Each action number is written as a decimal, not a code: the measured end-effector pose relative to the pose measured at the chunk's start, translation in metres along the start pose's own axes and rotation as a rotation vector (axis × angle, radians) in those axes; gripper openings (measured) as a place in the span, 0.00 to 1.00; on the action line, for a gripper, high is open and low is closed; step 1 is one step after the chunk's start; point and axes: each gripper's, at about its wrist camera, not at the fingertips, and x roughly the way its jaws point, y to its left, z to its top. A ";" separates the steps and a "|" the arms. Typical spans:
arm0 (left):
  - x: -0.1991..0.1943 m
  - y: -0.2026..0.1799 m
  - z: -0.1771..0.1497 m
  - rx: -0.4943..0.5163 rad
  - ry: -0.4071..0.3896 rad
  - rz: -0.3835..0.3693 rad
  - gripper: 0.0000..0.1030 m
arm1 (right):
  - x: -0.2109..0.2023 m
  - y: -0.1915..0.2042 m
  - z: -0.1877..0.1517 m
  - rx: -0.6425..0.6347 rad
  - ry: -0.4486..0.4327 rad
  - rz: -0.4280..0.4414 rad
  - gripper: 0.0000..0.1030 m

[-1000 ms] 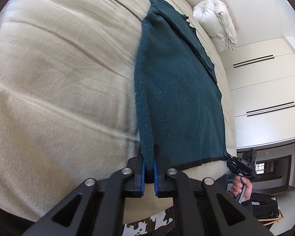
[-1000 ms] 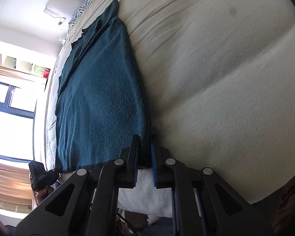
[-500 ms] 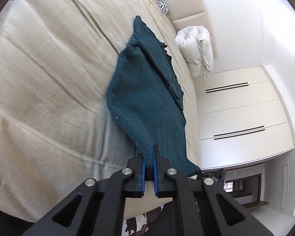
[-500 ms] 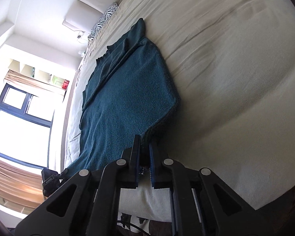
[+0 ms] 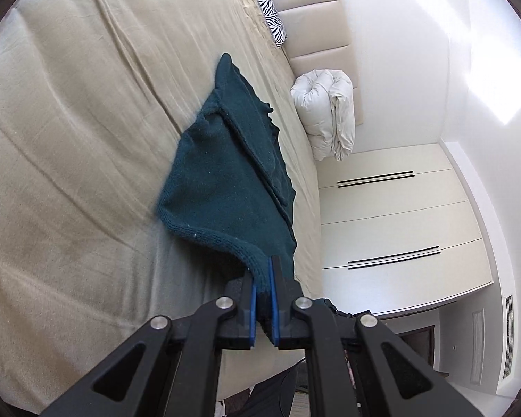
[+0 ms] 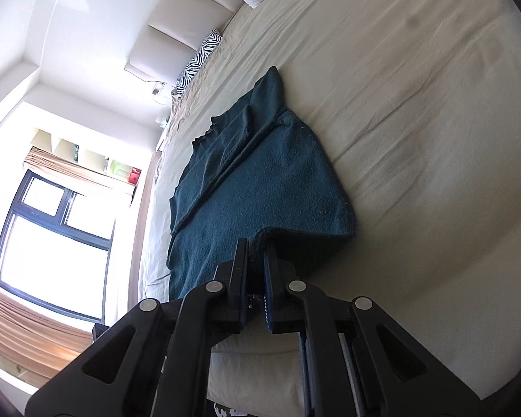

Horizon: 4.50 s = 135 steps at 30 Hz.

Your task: Fold small clothes

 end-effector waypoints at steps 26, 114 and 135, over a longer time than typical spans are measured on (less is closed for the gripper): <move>0.044 -0.019 0.092 -0.069 -0.104 -0.126 0.07 | 0.060 0.033 0.097 -0.050 -0.116 -0.053 0.07; 0.149 0.000 0.130 0.307 -0.131 0.385 0.47 | 0.196 0.014 0.136 -0.313 -0.047 -0.401 0.38; 0.166 -0.009 0.131 0.385 -0.093 0.445 0.15 | 0.200 0.011 0.143 -0.337 -0.018 -0.414 0.07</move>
